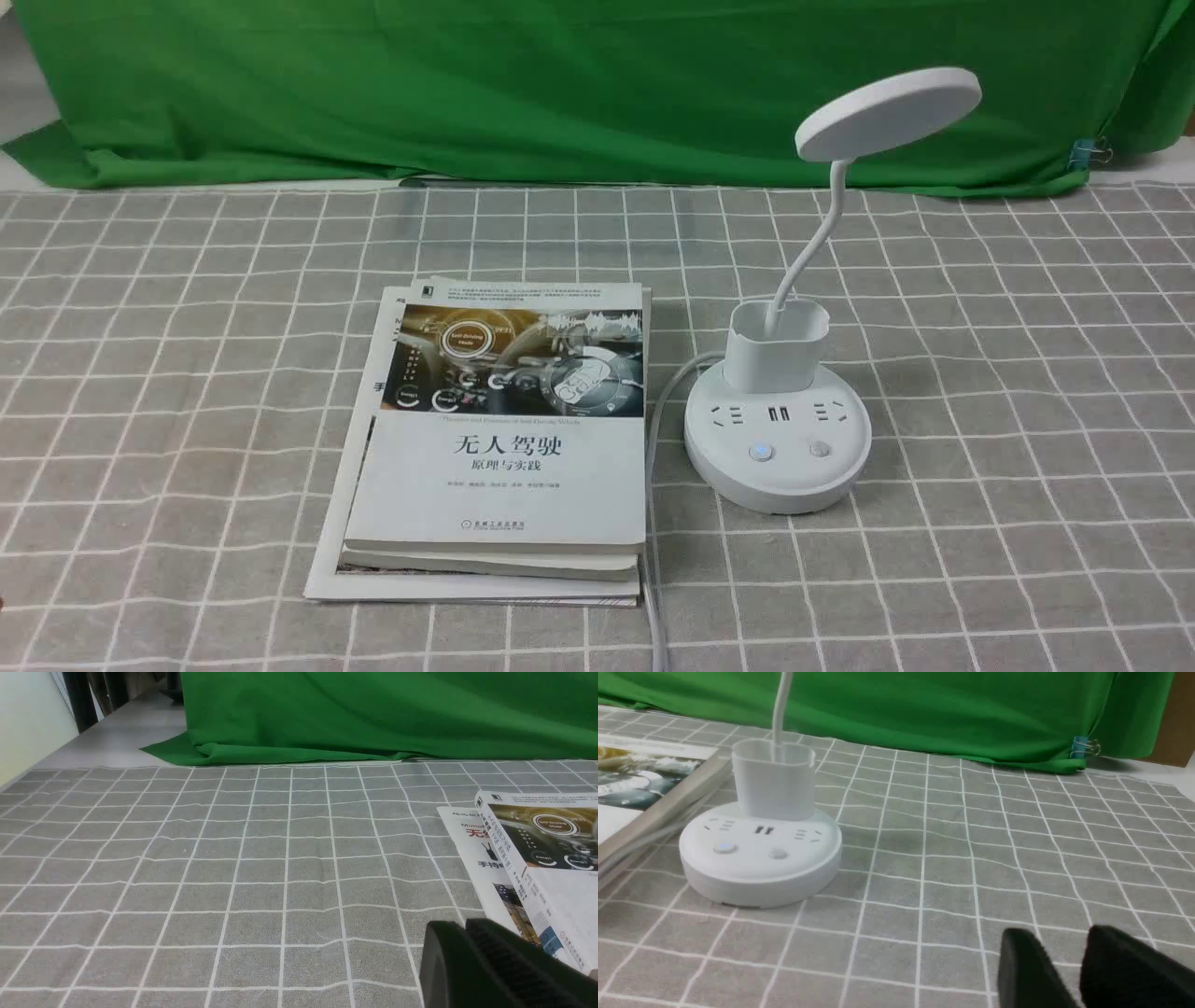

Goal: Turn on the desk lamp on the grey coffee tablecloth with your hand.
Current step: 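Press the button on the base of the white desk lamp with the right gripper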

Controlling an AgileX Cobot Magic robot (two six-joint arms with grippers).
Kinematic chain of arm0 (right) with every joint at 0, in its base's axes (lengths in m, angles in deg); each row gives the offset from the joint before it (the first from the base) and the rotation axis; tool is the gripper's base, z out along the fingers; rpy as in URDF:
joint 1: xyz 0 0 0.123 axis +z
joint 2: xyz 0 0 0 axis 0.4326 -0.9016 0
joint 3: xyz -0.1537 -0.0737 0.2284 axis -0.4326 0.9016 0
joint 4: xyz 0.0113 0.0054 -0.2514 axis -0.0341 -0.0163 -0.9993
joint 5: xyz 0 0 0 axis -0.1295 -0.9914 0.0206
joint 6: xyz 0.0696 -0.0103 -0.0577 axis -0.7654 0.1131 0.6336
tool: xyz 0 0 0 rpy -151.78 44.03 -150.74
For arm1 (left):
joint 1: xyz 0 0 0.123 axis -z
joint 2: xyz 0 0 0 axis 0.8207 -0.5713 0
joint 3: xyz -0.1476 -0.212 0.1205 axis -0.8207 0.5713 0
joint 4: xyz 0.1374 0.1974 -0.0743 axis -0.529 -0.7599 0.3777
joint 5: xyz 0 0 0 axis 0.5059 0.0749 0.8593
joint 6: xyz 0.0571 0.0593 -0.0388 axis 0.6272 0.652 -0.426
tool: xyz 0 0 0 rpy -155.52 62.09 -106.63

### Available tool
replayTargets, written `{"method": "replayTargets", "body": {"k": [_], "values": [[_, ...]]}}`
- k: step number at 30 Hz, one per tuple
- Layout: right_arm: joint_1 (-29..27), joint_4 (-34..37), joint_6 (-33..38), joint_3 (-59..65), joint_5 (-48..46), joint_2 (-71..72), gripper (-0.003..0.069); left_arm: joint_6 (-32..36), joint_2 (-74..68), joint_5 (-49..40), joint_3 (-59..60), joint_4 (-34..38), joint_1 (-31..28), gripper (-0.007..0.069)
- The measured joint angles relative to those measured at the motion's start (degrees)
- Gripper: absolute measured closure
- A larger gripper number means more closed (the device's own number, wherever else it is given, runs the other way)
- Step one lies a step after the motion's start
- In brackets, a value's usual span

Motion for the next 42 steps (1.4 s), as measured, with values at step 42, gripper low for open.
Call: {"method": "replayTargets", "body": {"k": [42], "values": [[0.0,10.3,-33.6,0.0,11.8,0.0,0.0417,0.0,0.0,0.0,0.0,0.0,0.0,0.0606]]}}
